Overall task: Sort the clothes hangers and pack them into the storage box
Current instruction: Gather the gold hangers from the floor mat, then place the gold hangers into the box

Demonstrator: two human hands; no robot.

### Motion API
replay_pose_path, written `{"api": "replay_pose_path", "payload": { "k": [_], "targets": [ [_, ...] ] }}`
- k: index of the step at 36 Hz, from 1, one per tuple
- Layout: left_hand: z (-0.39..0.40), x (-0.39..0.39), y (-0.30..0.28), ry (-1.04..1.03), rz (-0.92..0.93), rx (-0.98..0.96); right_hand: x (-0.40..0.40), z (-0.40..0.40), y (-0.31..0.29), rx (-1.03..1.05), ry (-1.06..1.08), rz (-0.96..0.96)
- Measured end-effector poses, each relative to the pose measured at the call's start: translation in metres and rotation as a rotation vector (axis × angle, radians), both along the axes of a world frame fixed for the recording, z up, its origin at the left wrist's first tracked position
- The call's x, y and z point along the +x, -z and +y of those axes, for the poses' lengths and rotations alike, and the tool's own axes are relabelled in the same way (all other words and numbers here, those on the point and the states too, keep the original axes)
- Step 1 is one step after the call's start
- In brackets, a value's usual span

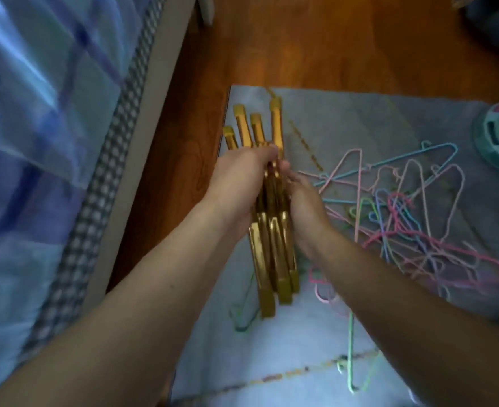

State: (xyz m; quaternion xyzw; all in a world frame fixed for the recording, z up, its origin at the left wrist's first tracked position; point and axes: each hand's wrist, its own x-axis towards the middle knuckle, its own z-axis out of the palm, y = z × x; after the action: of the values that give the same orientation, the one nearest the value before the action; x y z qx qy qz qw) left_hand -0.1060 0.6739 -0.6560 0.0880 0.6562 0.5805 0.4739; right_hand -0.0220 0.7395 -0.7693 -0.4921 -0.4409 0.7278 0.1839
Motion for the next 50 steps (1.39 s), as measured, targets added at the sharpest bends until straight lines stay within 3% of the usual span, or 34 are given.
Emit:
{"api": "replay_pose_path", "payload": {
  "k": [5,8,11,19,24,32,40,42,46,50],
  "targets": [
    [-0.026,0.016,-0.100,-0.052,-0.125,-0.026,0.033,-0.021,-0.108,-0.112,0.021,-0.116],
    [-0.037,0.016,-0.172,-0.120,-0.187,-0.016,0.047,-0.033,-0.194,-0.069,-0.144,-0.192],
    [-0.050,0.014,-0.280,-0.126,-0.244,-0.039,0.057,-0.054,-0.314,0.026,-0.353,-0.280],
    [-0.096,0.007,-0.522,-0.040,-0.264,0.090,0.066,-0.107,-0.561,0.230,-0.512,-0.230],
    [-0.131,0.002,-0.625,0.001,-0.204,0.197,0.054,-0.125,-0.658,0.342,-0.474,-0.194],
    [-0.178,0.001,-0.694,-0.142,0.018,0.323,0.034,-0.151,-0.731,0.375,-0.468,-0.052],
    [-0.210,0.025,-0.735,-0.413,-0.001,0.404,0.026,-0.161,-0.751,0.271,-0.764,0.014],
    [-0.219,0.038,-0.742,-0.484,-0.022,0.415,0.026,-0.160,-0.756,0.157,-0.827,0.102],
    [-0.241,0.058,-0.752,-0.580,-0.003,0.419,0.028,-0.168,-0.762,-0.266,-0.902,0.305],
    [-0.277,0.081,-0.766,-0.668,-0.027,0.460,0.031,-0.201,-0.772,-0.425,-1.091,0.357]
  ]
}}
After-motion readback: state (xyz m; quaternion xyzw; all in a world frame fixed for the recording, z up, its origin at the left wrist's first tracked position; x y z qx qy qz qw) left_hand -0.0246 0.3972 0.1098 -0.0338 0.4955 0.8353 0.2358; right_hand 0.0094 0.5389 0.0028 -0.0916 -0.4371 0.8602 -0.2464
